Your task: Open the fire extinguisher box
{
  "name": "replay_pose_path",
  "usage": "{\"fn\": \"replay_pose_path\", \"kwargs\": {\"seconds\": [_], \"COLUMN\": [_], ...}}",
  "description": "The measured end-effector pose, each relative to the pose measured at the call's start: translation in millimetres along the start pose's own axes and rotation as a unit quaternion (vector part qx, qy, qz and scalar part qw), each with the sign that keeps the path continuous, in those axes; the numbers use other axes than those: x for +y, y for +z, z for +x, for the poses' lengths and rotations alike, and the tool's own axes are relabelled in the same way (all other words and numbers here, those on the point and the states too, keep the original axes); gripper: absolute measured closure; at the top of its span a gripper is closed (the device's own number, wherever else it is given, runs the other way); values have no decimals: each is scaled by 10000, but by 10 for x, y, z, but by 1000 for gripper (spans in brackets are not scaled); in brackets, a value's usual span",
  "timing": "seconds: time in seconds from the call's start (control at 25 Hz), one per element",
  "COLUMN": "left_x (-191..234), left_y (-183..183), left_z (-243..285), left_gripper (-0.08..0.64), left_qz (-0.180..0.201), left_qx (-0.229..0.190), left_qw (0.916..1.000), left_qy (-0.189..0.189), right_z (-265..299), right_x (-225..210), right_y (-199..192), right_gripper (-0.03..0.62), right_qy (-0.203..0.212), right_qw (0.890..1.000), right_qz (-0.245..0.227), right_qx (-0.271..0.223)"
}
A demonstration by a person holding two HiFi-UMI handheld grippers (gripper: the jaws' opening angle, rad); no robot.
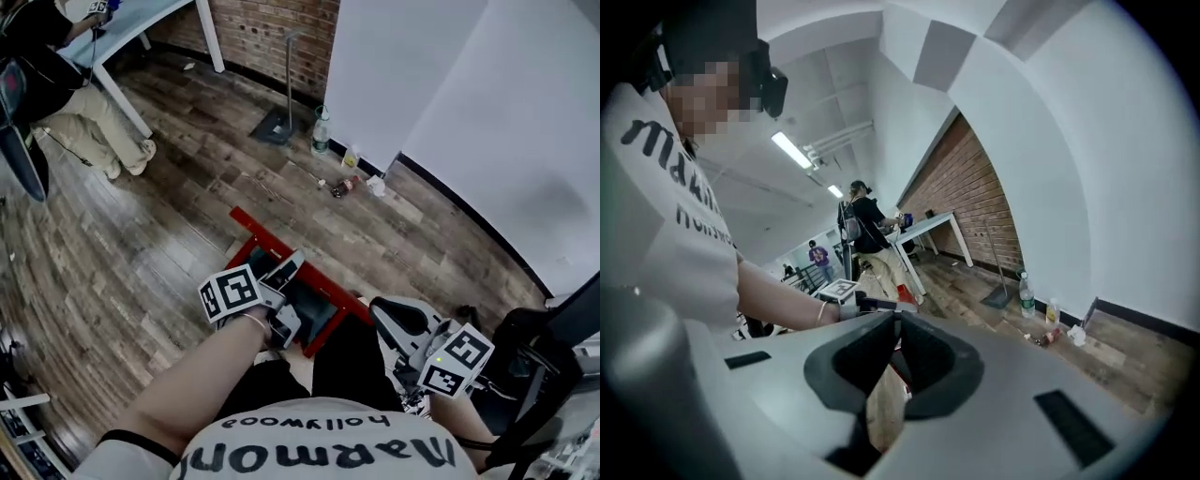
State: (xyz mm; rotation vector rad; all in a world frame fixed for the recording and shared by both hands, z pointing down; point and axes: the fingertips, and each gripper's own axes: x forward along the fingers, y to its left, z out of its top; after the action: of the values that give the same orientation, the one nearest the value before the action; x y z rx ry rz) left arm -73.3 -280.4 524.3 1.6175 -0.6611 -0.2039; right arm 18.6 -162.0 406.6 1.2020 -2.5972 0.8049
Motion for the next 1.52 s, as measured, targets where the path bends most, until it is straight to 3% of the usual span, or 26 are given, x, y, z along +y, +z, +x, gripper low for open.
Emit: {"fn": "replay_pose_path", "kwargs": {"seconds": [0.16, 0.36, 0.56, 1.08, 1.52], "left_x": [-24, -38, -44, -82, -46], "left_y": [-6, 35, 58, 137, 135], "left_z": [67, 208, 320, 676, 853], "left_gripper": [478, 483, 485, 485, 485], "left_qz": [-183, -48, -227, -50, -37], "left_qx": [-436, -489, -798, -826, -1047], "left_qw": [9987, 9974, 9942, 9902, 9838], "left_qy": [165, 523, 682, 1122, 1456], "right_z": [-76, -214, -306, -350, -261], "right_x": [-328, -758, -1039, -1564, -2006], "right_y": [177, 318, 372, 479, 588], "right_gripper": [563, 563, 563, 563, 563], "right_qy": [309, 501, 560, 611, 949], "right_qw": [9991, 9984, 9975, 9966, 9941], "right_qz": [-214, 204, 392, 527, 465], "right_qx": [205, 137, 173, 166, 256]}}
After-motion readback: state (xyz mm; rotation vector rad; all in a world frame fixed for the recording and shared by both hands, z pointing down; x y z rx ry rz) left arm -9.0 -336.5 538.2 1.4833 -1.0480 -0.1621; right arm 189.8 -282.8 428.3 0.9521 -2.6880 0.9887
